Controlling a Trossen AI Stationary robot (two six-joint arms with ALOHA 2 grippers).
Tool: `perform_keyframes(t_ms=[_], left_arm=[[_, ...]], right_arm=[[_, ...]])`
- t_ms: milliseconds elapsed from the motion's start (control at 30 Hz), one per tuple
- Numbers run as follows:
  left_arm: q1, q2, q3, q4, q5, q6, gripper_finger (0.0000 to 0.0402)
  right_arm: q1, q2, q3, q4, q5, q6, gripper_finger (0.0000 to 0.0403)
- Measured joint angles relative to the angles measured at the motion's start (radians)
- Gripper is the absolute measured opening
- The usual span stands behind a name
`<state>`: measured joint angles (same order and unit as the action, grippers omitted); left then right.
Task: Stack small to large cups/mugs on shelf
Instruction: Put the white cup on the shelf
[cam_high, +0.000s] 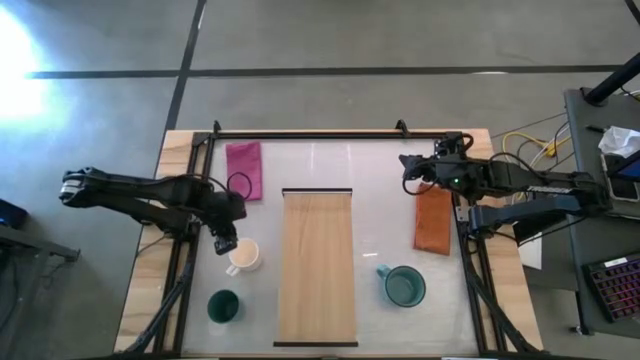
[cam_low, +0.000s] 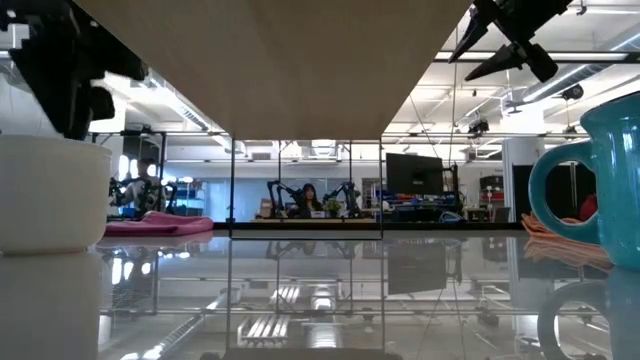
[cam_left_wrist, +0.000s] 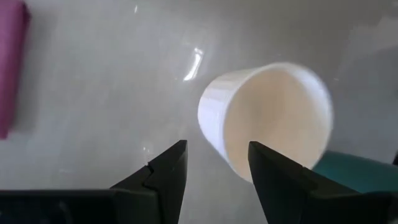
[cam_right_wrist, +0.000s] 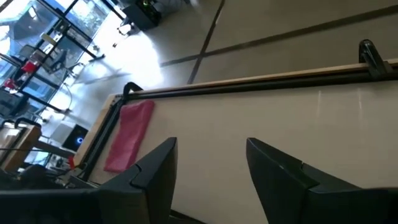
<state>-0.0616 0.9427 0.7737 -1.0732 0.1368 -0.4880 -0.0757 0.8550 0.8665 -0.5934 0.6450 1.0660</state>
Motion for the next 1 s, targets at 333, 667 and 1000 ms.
perform_keyframes(t_ms=[333, 667, 1000], left_arm=[[-0.001, 0.042, -0.091, 0.138, 0.011, -0.031, 0.0157], [0.001, 0.169, -0.108, 0.171, 0.0, 0.058, 0.0073], [0.004, 0.255, 0.469, -0.239, -0.12, 0.22, 0.0001]], right_arm=[[0.0, -0.003, -0.004, -0.004, 0.0, -0.013, 0.0185], [-0.002, -0.007, -0.004, -0.006, 0.001, -0.019, 0.0185], [-0.033, -0.058, -0.004, -0.017, 0.009, -0.076, 0.0185]])
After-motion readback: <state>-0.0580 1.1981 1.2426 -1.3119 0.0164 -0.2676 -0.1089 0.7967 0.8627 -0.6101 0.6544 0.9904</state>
